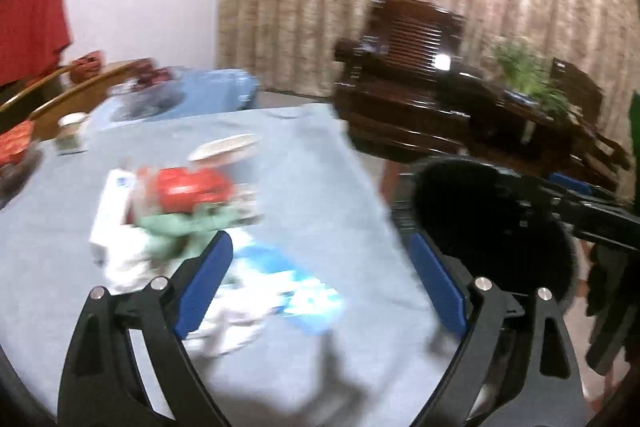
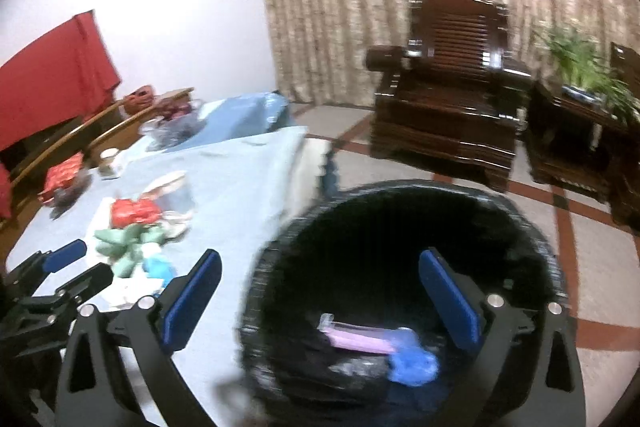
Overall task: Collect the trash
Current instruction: 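Move both tools back to the trash pile on the table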
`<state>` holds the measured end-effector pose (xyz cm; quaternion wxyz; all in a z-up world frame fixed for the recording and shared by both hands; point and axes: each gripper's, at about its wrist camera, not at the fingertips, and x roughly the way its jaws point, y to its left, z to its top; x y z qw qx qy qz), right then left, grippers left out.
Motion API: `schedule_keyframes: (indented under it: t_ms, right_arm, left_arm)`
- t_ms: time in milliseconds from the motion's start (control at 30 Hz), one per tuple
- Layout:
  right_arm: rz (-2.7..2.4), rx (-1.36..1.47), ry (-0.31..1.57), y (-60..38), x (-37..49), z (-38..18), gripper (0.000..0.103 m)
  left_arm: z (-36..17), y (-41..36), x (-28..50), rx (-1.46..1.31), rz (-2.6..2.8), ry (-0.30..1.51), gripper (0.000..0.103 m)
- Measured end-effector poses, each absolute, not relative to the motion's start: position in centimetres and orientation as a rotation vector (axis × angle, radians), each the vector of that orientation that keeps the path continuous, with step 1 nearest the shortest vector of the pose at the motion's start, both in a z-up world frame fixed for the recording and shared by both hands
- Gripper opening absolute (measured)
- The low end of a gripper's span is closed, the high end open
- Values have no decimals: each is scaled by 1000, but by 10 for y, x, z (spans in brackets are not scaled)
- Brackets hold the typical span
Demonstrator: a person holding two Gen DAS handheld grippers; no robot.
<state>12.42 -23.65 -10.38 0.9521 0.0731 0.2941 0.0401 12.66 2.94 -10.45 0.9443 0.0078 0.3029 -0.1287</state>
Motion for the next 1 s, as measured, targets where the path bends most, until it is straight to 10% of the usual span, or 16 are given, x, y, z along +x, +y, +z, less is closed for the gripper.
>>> schedule_keyframes:
  t_ms: [1000]
  right_arm:
    - [312, 53, 646, -119, 156, -144, 90]
  left_arm:
    - [-186, 93, 149, -21, -145, 788, 82]
